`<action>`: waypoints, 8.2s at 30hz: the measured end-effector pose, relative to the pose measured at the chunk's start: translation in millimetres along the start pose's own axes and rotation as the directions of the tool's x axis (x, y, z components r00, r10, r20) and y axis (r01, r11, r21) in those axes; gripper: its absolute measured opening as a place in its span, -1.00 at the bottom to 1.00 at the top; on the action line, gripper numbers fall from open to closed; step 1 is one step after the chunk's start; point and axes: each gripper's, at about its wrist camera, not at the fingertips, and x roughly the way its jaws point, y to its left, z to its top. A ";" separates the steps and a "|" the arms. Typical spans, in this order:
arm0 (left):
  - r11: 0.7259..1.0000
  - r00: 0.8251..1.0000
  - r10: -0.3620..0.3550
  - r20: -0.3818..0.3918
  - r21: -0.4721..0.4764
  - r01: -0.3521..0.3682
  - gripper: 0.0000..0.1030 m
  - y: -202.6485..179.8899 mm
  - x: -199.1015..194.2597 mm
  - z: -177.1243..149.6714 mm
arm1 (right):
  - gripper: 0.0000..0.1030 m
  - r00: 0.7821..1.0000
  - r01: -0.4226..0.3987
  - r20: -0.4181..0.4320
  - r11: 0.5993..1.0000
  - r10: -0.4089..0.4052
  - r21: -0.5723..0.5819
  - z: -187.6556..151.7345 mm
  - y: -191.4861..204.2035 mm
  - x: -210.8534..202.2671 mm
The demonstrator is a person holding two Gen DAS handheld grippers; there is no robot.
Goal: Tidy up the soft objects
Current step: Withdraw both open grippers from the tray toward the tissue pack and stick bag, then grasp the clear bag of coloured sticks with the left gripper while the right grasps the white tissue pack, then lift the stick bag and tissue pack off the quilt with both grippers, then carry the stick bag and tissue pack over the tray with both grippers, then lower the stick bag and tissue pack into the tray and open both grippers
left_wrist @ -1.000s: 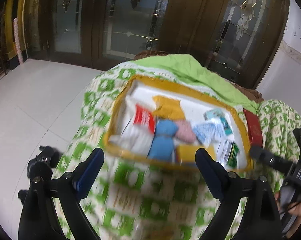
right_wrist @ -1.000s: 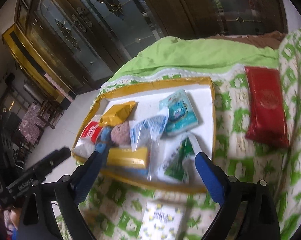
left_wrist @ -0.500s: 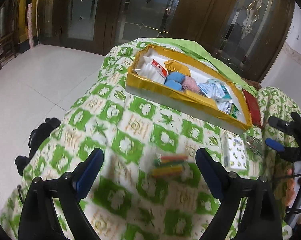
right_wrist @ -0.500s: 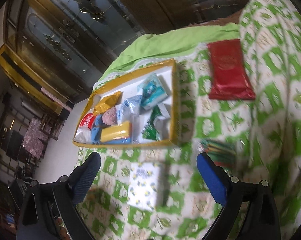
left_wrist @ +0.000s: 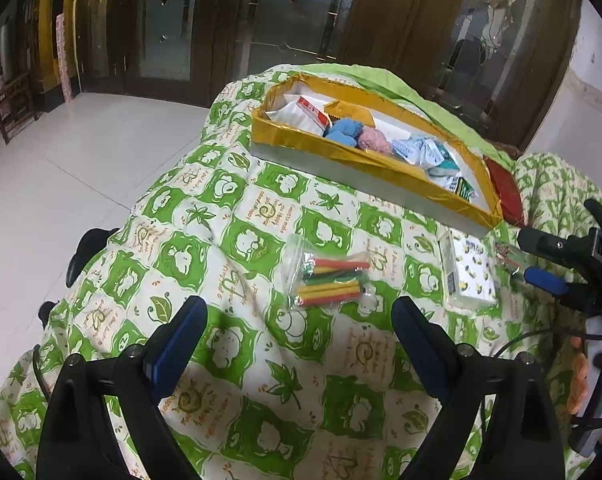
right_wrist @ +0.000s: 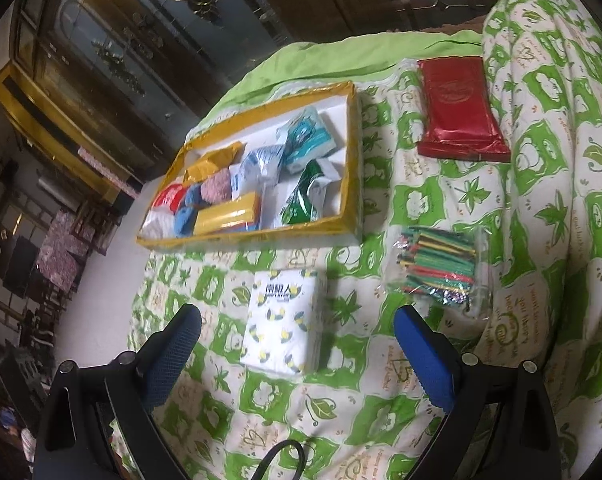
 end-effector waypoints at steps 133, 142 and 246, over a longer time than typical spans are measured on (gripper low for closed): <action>0.996 0.999 -0.042 -0.024 0.073 0.043 -0.35 -13.1 28.4 4.8 | 0.10 0.990 0.138 -0.004 0.962 -0.143 -0.235 -11.4 52.2 20.0; 0.996 0.999 -0.048 -0.004 0.070 0.048 -0.35 -12.5 21.1 7.0 | 0.10 0.991 0.130 0.021 0.966 -0.129 -0.224 -6.3 50.5 10.9; 0.978 0.984 -0.110 -0.139 0.162 0.133 -0.35 -112.8 170.2 196.8 | 0.10 0.956 0.098 -0.230 0.936 -0.184 -0.339 149.6 30.5 100.5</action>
